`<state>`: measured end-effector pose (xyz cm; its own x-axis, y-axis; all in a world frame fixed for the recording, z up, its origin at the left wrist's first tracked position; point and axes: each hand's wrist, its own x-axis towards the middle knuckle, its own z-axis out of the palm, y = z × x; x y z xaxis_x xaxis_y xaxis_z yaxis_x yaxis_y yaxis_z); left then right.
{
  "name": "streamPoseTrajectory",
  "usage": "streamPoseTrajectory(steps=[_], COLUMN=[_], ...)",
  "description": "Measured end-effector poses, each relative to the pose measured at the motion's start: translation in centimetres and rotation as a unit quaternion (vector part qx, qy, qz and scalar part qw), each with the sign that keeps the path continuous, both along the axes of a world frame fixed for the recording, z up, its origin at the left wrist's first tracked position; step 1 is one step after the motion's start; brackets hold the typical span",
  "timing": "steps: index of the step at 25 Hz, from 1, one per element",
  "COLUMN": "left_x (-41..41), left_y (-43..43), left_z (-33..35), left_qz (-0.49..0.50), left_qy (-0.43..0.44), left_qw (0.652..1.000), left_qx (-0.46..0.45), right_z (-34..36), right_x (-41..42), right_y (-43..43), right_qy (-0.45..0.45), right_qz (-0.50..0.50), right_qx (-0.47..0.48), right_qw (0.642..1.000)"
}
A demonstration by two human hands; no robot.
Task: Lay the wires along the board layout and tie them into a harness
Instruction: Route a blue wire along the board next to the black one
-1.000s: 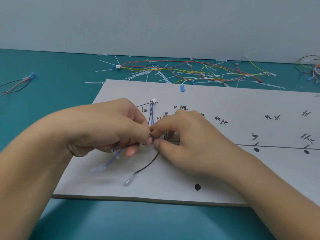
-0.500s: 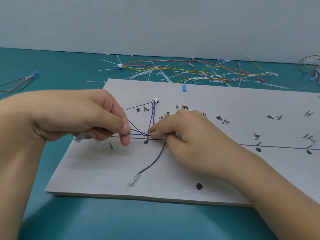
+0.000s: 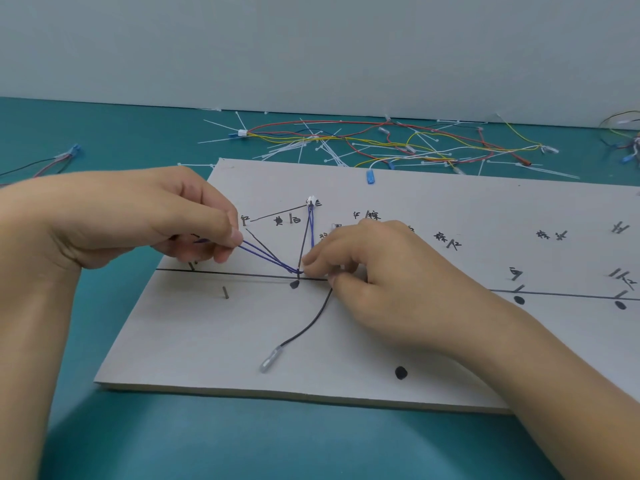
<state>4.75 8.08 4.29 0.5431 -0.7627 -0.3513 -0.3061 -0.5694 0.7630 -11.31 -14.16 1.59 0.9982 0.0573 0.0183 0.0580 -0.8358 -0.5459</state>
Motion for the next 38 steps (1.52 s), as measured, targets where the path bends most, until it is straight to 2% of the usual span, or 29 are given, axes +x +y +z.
streamPoseTrajectory(steps=[3,6,9,16,20,25,29,38], left_x=[0.3,0.8,0.9,1.5,1.8,2.1,2.2,2.2], left_y=[0.3,0.8,1.1,0.5,0.6,1.4,1.4,1.1], left_z=[0.0,0.2,0.3,-0.3,-0.6,-0.9,-1.1,-1.5], left_qz=[0.014,0.029,0.043,0.114,0.145,0.146,0.14,0.097], left_qy=[-0.016,-0.022,-0.001,-0.029,-0.014,-0.043,-0.033,-0.086], left_qw=[1.0,0.998,0.998,0.992,0.988,0.986,0.985,0.991], left_qx=[-0.023,-0.054,-0.053,-0.047,-0.05,-0.069,-0.094,-0.038], right_z=[-0.1,-0.1,-0.1,-0.3,-0.4,-0.4,-0.4,-0.5], right_x=[0.0,-0.1,0.0,0.0,-0.1,-0.2,-0.2,-0.1], right_y=[0.0,-0.1,-0.2,0.2,0.2,0.3,0.3,0.2], right_qy=[0.005,-0.01,-0.006,0.001,-0.002,-0.009,-0.006,-0.005], right_qz=[0.013,-0.002,-0.004,0.015,0.016,0.014,0.012,0.015], right_qx=[-0.022,0.001,-0.006,-0.034,-0.041,-0.038,-0.036,-0.037], right_qw=[1.0,1.0,1.0,0.999,0.999,0.999,0.999,0.999])
